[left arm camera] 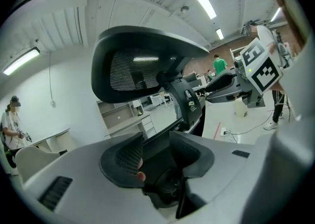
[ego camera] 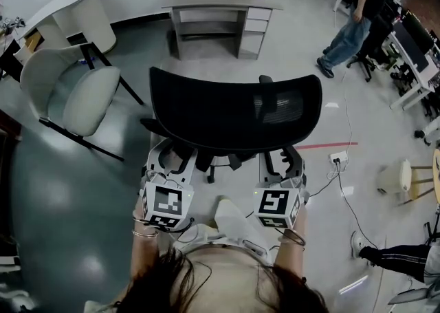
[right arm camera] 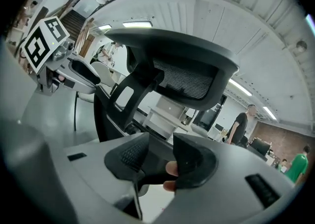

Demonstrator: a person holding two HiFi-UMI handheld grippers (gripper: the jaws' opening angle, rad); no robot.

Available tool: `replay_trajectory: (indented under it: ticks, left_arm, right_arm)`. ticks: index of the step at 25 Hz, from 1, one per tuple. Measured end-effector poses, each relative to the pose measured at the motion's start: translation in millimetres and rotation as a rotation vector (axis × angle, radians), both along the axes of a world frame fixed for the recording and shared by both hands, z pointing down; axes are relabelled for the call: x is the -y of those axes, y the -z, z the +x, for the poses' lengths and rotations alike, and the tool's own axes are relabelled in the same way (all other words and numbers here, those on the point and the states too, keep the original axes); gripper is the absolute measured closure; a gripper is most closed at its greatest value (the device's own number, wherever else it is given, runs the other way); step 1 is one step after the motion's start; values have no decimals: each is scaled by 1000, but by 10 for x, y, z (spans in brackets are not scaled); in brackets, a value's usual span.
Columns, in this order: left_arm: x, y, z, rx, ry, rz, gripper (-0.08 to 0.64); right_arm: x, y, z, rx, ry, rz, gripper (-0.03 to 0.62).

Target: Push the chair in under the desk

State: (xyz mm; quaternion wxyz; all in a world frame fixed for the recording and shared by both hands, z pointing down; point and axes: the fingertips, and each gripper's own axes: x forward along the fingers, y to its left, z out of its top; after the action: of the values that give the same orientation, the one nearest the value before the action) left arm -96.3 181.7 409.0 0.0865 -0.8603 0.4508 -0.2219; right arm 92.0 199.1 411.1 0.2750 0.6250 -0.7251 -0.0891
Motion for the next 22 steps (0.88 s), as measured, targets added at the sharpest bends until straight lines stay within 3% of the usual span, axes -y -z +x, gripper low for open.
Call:
replay_trajectory:
  ticks: [4,22]
  left_arm:
    - [82,-68,-12,37,10,23,385]
    - [354,-338,16,262,48,-9,330]
  right_arm:
    - [55,-75,39,-46,12,-18,433]
    - [304,-343,161,-214,58,-88,360]
